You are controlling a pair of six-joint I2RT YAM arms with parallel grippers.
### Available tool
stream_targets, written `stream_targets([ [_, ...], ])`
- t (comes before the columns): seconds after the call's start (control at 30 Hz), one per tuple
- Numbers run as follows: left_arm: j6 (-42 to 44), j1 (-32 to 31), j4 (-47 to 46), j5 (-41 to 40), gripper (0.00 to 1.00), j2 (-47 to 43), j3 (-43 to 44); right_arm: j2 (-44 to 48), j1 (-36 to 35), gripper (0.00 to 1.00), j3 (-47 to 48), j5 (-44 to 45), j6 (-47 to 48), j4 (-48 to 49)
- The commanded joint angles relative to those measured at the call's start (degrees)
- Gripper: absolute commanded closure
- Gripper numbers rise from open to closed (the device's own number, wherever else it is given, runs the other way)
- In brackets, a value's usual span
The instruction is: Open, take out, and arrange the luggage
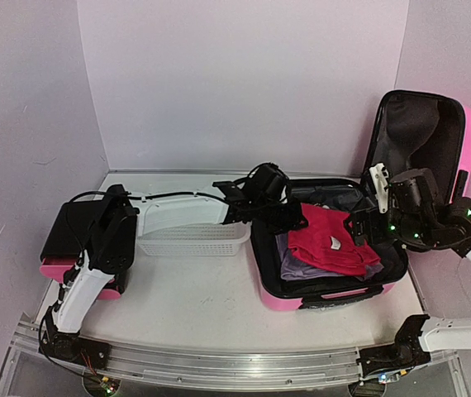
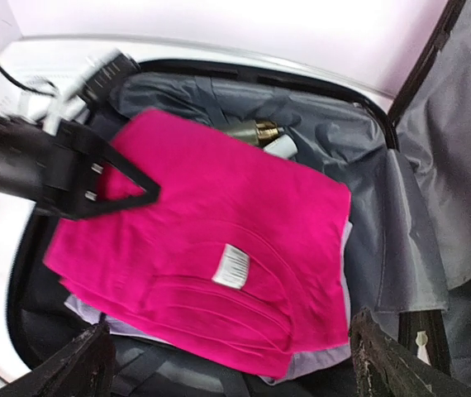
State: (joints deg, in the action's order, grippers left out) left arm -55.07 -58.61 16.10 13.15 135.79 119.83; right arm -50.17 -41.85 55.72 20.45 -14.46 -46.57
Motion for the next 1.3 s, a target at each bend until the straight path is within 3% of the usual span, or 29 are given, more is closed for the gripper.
stream_targets([
  [0.0,6.0,0.2,4.0,-3.2,1.0,-7.7,2.6,-0.3,0.1,0.02,-0.6,2.4,-1.5,-1.0],
  [0.3,9.2,2.1,13.4,-1.3,1.0,-11.5,3.8,-0.5,0.1,0.02,0.9,3.3,-1.2,-2.6],
  [0.7,18.6,14.8,23.0,5.7,1.0,-19.8,-4.8,-1.1,0.2,0.02,2.0,2.8,-1.8,-3.6],
  [1.0,28.8,22.1,33.1,6.9,1.0,-21.0,-1.9,-2.4,0.1,0.02,3.7,2.2,-2.4,-4.4],
  [1.27,33.9,27.2,35.7,8.5,1.0,-21.2,-2.3,-4.2,0.1,0.02,4.8,1.5,-2.7,-4.5],
])
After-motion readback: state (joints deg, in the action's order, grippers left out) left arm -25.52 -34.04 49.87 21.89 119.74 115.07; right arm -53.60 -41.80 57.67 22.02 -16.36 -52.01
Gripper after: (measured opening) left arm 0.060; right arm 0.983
